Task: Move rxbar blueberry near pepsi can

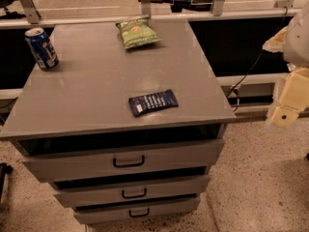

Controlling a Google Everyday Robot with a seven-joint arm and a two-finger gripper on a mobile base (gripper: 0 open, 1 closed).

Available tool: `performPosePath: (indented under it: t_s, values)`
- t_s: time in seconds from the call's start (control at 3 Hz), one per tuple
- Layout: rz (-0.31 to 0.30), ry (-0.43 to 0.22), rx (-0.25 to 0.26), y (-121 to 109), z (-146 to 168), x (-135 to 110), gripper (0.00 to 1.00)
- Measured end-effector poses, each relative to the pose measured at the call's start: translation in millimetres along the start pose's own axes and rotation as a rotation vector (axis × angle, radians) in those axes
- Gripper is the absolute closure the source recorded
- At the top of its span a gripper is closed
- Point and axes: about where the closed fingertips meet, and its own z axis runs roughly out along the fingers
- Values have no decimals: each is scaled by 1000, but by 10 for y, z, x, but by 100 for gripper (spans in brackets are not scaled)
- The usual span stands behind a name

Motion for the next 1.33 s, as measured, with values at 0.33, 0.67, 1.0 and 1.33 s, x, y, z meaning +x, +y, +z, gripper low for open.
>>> performPosePath:
  t_s: [0.33, 0.67, 1.0, 1.33]
  values:
    - [-1, -7, 5, -10, -10, -9, 0]
    - [-51, -91, -28, -67, 223, -236, 0]
    - [-134, -227, -89, -78, 624, -658, 0]
    - [-226, -373, -122, -56, 919, -1220, 0]
